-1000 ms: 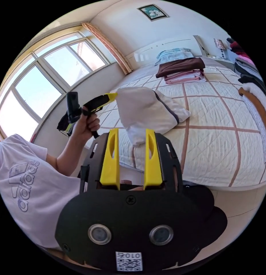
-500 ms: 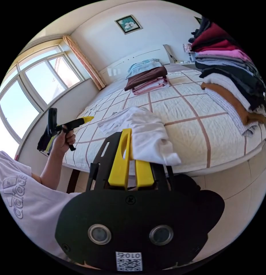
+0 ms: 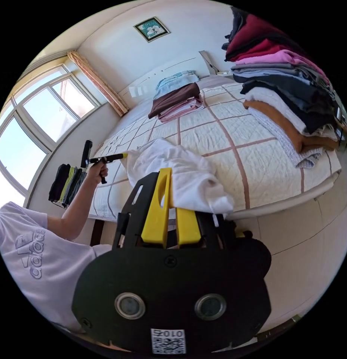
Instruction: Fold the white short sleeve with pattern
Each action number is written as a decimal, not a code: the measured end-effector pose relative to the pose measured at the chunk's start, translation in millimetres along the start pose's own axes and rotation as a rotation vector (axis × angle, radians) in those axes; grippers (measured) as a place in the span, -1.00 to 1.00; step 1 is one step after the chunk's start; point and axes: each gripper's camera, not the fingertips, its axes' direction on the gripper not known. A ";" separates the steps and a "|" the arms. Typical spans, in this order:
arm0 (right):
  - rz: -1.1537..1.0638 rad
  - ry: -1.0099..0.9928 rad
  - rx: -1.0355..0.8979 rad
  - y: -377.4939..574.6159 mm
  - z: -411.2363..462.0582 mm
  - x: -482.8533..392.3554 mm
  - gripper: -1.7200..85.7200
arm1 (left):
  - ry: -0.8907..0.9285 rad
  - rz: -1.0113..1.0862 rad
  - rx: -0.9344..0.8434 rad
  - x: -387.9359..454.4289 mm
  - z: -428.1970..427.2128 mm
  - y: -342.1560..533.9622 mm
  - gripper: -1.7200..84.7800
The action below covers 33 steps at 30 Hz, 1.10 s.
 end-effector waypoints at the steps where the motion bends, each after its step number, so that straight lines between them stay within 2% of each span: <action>1: -0.015 0.026 -0.003 -23.4 -3.2 3.2 -0.91 | 0.017 0.013 0.020 -1.2 -6.2 -12.4 -0.92; 5: -0.083 0.067 0.152 -89.4 -52.3 -12.0 -0.91 | -0.030 0.129 0.248 6.5 -88.8 -84.7 -0.93; 7: -0.183 0.114 0.285 -107.9 -89.6 -38.6 -0.91 | -0.111 0.176 0.375 14.7 -135.0 -93.5 -0.93; 9: -0.189 0.116 0.304 -111.4 -98.9 -44.9 -0.90 | -0.136 0.211 0.430 10.6 -169.7 -90.0 -0.91; 12: -0.174 -0.021 0.207 -104.6 -72.1 -29.6 -0.88 | -0.041 0.163 0.340 -20.1 -167.8 -67.7 -0.89; 16: -0.079 -0.029 -0.132 -65.5 11.2 12.4 -0.82 | -0.174 0.021 0.132 -65.7 -132.9 -7.4 -0.85; 18: -0.013 -0.013 -0.203 -37.7 31.8 32.4 -0.81 | -0.171 -0.084 0.079 -93.1 -118.1 42.0 -0.83; 20: 0.073 -0.020 -0.218 -17.1 39.8 52.3 -0.81 | -0.160 -0.135 0.050 -106.0 -109.1 64.9 -0.82; 22: 0.085 -0.061 -0.156 -22.1 38.5 61.4 -0.81 | -0.160 -0.136 0.035 -112.0 -99.4 67.2 -0.80; 27: -0.096 0.120 -0.090 -108.9 56.5 40.9 -0.75 | -0.140 -0.043 0.063 -105.6 -57.5 -19.5 -0.73; 33: -0.022 0.150 -0.169 -198.2 120.3 75.8 -0.72 | -0.097 -0.025 -0.013 -104.9 29.2 -148.2 -0.71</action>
